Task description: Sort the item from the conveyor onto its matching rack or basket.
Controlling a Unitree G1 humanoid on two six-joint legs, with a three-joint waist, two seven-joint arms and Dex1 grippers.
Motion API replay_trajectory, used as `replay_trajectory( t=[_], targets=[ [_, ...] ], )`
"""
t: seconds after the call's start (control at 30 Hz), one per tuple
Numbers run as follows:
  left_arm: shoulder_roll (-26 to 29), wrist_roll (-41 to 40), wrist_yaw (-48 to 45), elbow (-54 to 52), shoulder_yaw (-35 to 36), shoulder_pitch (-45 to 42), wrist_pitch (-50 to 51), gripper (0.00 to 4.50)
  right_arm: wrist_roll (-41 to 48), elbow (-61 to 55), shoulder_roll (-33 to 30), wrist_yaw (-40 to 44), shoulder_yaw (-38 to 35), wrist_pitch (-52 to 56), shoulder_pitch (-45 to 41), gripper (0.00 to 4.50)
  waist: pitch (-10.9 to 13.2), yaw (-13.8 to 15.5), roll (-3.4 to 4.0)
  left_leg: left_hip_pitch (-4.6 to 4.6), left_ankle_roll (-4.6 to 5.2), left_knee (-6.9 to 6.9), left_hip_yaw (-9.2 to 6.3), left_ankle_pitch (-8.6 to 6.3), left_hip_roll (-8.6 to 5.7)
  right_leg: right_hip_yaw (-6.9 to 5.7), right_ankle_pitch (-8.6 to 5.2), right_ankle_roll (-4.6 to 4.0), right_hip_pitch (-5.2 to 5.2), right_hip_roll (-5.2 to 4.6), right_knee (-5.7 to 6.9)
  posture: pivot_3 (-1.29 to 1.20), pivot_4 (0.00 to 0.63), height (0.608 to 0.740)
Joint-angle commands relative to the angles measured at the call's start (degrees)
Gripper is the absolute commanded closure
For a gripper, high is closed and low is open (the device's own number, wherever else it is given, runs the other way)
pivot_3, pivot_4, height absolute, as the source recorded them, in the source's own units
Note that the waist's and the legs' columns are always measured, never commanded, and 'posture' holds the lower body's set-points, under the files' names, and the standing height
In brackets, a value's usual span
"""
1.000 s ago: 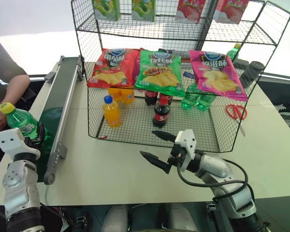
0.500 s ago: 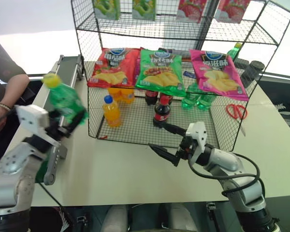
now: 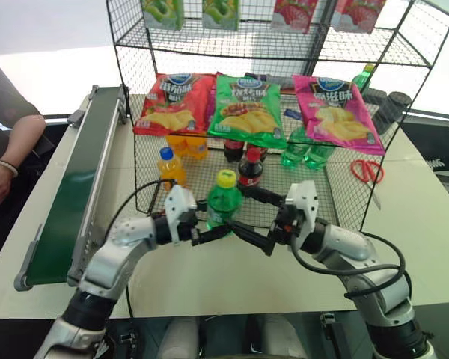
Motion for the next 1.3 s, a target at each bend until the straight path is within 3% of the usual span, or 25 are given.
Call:
replay_trajectory(
  t=[0.03, 0.4, 0.53, 0.57, 0.6, 0.7, 0.73, 0.93, 1.3],
  targets=[
    [-2.8, 1.6, -2.6, 2.0, -1.8, -4.1, -4.0, 1.81, 0.9, -3.1, 0.4, -0.2, 1.1, 0.2, -0.3, 0.0, 0.0, 0.0, 0.0, 0.01, 0.0, 0.0, 0.0, 0.0, 0.0, 0.0, 0.0, 0.0, 0.0, 0.01, 0.01, 0.0, 0.15, 0.732],
    [-6.5, 3.8, -6.0, 5.4, -2.3, -7.1, -7.4, 1.81, 0.4, -1.0, 0.4, -0.5, 0.7, 0.1, 1.3, 0.0, 0.0, 0.0, -0.01, 0.01, 0.0, 0.02, 0.0, 0.0, 0.01, 0.0, 0.0, 0.01, 0.01, 0.02, 0.02, 0.0, 0.15, 0.732],
    [-7.2, 4.3, -6.0, 5.8, -2.1, -7.2, -8.2, 1.81, 1.5, -1.0, 0.1, 0.2, 0.0, 0.6, 1.7, 1.33, 0.0, 0.1, -0.01, 0.01, 0.0, 0.03, 0.0, 0.0, 0.0, 0.0, 0.0, 0.01, 0.02, 0.01, 0.02, 0.0, 0.15, 0.732],
    [-7.3, 4.3, -6.0, 5.8, -2.0, -7.2, -8.2, 1.81, 1.6, -1.0, 0.0, 0.3, -0.1, 0.6, 1.8, 1.44, 0.0, 0.1, -0.01, 0.01, 0.0, 0.04, -0.01, 0.0, 0.0, -0.01, 0.0, 0.01, 0.02, 0.01, 0.02, 0.0, 0.15, 0.732],
    [-7.6, 4.2, -5.8, 5.9, -1.9, -7.2, -8.0, 1.81, 1.4, -1.0, -0.1, 0.3, -0.2, 0.6, 1.9, 1.44, 0.0, 0.1, -0.01, 0.01, 0.0, 0.04, -0.01, 0.0, 0.0, 0.0, 0.0, 0.01, 0.02, 0.0, 0.02, 0.0, 0.15, 0.732],
    [-8.3, 3.4, -5.2, 6.3, -1.1, -7.6, -6.6, 0.27, 0.3, -0.7, -0.3, -0.1, -0.6, -0.2, 1.9, 1.44, 0.0, 0.1, -0.03, 0.01, 0.0, 0.05, -0.01, 0.0, 0.0, -0.01, 0.0, 0.01, 0.03, 0.01, 0.02, 0.0, 0.15, 0.732],
    [-8.3, 3.7, -5.0, 6.6, -1.0, -7.7, -6.7, 0.08, -0.1, -0.5, -0.2, -0.3, -0.8, -0.6, 1.8, 1.44, 0.0, 0.1, -0.03, 0.0, 0.01, 0.05, -0.02, 0.0, 0.0, -0.01, 0.0, 0.01, 0.03, 0.01, 0.02, 0.0, 0.15, 0.732],
    [-6.7, 6.0, -2.8, 7.8, 0.5, -5.6, -7.1, 0.08, -4.4, 1.9, 0.9, -4.9, -4.2, -4.9, 1.4, 1.44, 0.0, 0.0, -0.03, 0.04, 0.01, 0.05, -0.02, 0.0, 0.02, 0.0, 0.0, 0.01, 0.03, 0.04, 0.04, 0.0, 0.15, 0.732],
    [-6.5, 4.7, 4.1, 0.3, 4.2, 2.8, -5.2, 0.08, -19.1, 16.4, 7.4, -21.4, -11.1, -21.1, 1.1, 1.44, 0.0, 0.0, -0.02, 0.03, -0.01, 0.06, 0.0, 0.01, 0.0, 0.0, 0.01, 0.02, 0.03, -0.01, 0.05, 0.0, 0.15, 0.732]
  ],
)
